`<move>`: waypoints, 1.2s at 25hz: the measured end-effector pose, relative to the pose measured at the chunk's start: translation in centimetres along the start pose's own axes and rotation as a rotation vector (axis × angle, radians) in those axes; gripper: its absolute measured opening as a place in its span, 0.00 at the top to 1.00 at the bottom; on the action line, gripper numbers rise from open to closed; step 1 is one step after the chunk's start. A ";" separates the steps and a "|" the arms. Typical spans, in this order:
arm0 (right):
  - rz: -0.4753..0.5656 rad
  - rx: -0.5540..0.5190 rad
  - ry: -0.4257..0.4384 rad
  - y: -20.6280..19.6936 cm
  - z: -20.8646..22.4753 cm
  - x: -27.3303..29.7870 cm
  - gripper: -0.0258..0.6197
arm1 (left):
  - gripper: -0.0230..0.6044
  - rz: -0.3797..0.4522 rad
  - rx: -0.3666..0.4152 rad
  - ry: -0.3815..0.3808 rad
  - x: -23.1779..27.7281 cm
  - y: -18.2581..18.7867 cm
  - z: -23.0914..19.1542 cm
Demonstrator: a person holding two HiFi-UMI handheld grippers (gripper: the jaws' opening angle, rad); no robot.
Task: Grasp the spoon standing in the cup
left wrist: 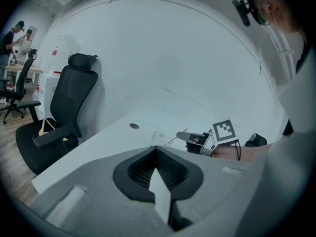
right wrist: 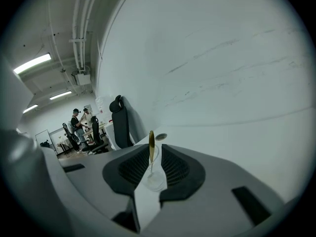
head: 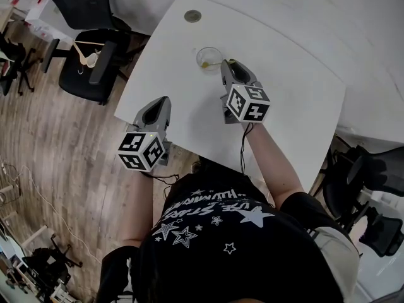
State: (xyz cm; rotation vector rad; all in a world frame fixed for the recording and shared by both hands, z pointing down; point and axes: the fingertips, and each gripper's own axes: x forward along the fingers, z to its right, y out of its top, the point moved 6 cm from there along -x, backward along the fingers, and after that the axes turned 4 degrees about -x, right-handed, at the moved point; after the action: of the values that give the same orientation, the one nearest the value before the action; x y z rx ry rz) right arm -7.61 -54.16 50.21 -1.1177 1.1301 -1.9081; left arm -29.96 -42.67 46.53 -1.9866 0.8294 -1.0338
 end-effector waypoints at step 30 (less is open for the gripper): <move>0.021 -0.027 -0.008 1.4 -1.8 -0.7 0.94 | 0.95 0.038 -0.037 0.027 -2.9 -0.2 -1.1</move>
State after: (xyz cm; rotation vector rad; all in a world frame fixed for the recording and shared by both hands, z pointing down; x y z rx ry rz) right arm -8.77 -53.50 48.25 -1.1228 1.1614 -1.8756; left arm -32.19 -40.61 46.01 -1.9846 0.9036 -1.0317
